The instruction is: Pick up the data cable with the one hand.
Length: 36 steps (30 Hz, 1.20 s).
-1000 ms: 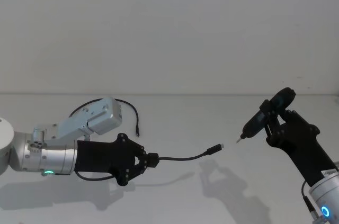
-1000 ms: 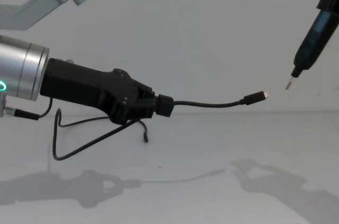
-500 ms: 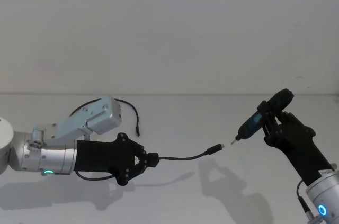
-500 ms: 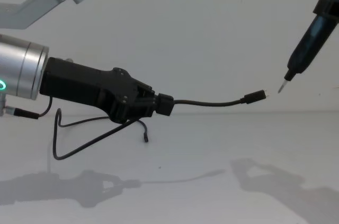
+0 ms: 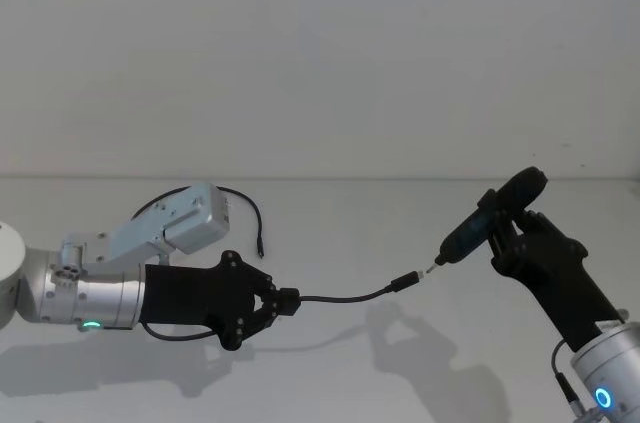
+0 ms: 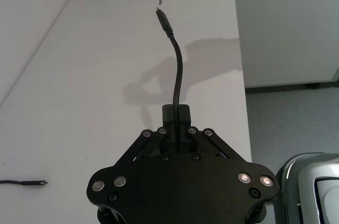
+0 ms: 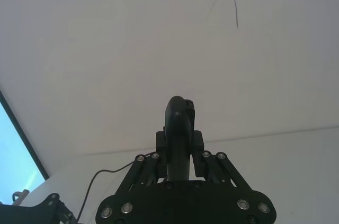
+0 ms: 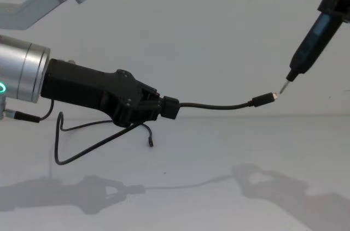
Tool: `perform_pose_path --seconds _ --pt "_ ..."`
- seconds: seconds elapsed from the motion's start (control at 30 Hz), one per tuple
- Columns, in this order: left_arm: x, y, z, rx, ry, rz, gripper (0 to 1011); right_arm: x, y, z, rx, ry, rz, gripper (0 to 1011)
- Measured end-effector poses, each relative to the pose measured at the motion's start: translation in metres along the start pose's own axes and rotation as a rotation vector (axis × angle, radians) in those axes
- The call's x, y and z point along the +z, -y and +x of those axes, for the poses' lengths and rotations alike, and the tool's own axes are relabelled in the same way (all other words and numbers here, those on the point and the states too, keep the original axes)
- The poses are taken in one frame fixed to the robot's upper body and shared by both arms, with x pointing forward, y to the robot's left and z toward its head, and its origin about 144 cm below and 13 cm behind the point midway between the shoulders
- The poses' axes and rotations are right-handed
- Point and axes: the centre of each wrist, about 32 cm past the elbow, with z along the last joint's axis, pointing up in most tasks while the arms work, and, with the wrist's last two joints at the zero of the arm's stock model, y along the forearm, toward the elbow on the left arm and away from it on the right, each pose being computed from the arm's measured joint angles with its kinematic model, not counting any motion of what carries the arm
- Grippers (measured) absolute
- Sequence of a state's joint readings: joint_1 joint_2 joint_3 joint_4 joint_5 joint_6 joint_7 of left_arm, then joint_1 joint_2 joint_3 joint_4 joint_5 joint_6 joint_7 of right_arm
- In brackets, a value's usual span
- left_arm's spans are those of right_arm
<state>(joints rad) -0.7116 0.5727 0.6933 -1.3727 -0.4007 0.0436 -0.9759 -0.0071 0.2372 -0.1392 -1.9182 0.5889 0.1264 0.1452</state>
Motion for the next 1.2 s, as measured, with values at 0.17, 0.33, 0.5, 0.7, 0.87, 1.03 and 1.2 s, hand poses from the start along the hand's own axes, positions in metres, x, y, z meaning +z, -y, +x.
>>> perform_pose_path --seconds 0.17,0.33,0.5,0.7,0.87,1.03,1.2 --pt "0.0000 0.0000 0.0000 0.000 0.000 0.000 39 -0.0008 0.0003 -0.0022 0.005 -0.008 -0.003 263" --pt "0.0000 0.0000 0.0000 0.000 0.000 0.000 39 -0.0013 0.0002 -0.0033 0.007 -0.012 -0.005 263" --pt "0.0000 0.0000 0.0000 0.000 0.000 0.000 39 -0.0013 -0.0001 -0.0037 0.006 -0.013 -0.005 263" --pt "0.0000 0.0000 0.0000 0.000 0.000 0.000 39 -0.0007 -0.0008 -0.0026 0.002 -0.009 0.001 263" --pt "0.0000 0.0000 0.0000 0.000 0.000 0.000 40 -0.0008 -0.0012 -0.0019 -0.001 -0.007 0.005 263" --pt "0.0000 0.0000 0.0000 0.000 0.000 0.000 40 -0.0015 -0.0015 -0.0012 -0.005 -0.007 0.006 263" --pt "0.0000 0.0000 0.0000 0.000 0.000 0.000 40 -0.0026 -0.0019 -0.0006 -0.007 -0.008 0.005 263"
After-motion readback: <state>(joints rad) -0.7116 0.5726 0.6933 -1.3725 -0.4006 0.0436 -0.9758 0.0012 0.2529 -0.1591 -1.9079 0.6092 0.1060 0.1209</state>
